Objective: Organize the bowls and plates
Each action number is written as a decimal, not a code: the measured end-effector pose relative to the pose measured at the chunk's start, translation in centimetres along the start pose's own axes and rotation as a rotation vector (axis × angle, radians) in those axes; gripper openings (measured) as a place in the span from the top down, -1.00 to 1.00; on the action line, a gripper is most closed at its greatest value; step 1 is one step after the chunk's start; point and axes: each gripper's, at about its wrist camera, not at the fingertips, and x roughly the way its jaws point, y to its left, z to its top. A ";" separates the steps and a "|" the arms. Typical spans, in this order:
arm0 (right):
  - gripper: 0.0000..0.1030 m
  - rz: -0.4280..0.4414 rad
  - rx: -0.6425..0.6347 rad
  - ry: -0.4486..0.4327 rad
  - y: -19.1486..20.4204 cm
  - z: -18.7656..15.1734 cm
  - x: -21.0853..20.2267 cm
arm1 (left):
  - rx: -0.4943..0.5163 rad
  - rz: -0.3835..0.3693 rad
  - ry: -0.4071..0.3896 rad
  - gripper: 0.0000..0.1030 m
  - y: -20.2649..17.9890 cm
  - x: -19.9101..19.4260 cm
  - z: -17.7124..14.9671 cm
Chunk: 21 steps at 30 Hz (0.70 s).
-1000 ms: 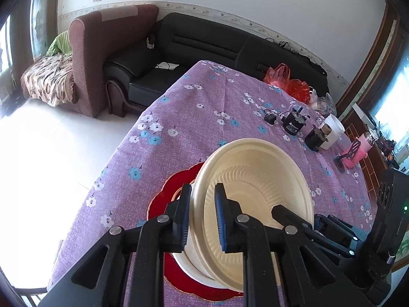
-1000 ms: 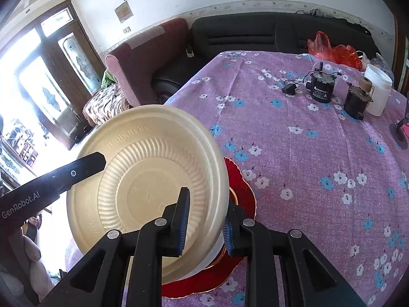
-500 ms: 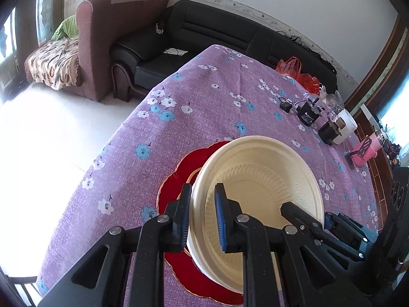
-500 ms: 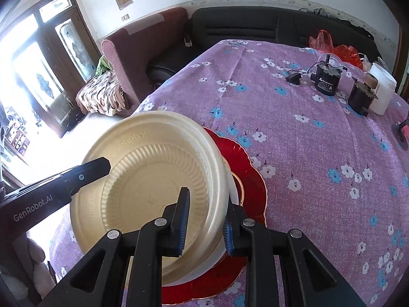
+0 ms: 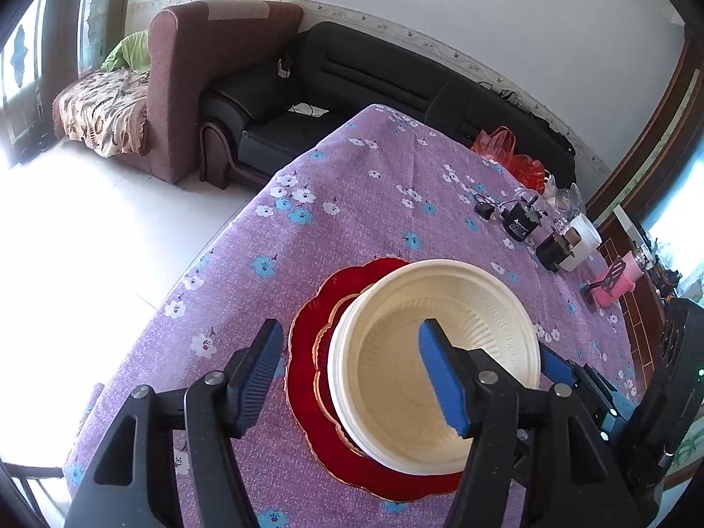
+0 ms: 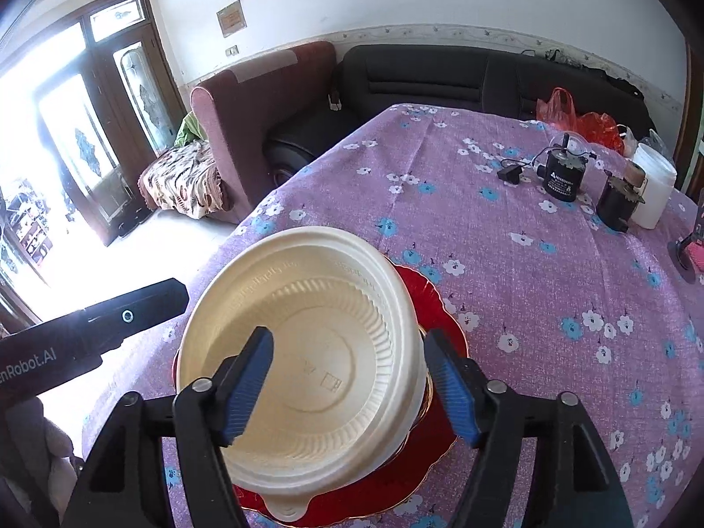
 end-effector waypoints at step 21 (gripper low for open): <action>-0.61 0.000 0.079 -0.190 -1.4 -2.8 -7.7 | 0.086 0.331 -0.432 -1.00 -4.3 -9.0 -4.9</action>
